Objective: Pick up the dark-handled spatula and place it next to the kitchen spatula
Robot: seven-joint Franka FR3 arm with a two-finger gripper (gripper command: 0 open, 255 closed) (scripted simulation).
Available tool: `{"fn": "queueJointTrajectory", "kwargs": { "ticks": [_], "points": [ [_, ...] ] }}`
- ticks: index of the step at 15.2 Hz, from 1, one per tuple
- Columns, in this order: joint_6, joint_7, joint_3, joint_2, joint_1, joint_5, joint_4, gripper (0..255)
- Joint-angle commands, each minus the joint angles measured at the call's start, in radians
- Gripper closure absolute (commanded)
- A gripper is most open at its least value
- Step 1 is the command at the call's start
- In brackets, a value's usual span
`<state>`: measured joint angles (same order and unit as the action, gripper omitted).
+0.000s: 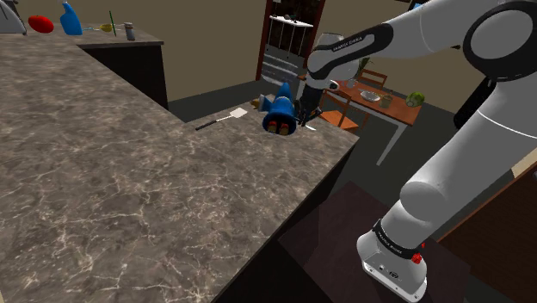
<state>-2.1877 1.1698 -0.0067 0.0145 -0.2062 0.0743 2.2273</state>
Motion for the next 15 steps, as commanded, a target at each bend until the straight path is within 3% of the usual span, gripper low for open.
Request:
{"fn": "queueJointTrajectory", "kwargs": {
  "ticks": [1,7,15],
  "points": [
    [-0.006,0.05,0.027,-0.021,0.027,0.003,-0.019,255],
    [0.008,0.191,0.091,-0.107,0.098,-0.004,-0.127,255],
    [-0.079,0.194,0.095,-0.161,0.101,-0.006,-0.094,255]
  ]
}}
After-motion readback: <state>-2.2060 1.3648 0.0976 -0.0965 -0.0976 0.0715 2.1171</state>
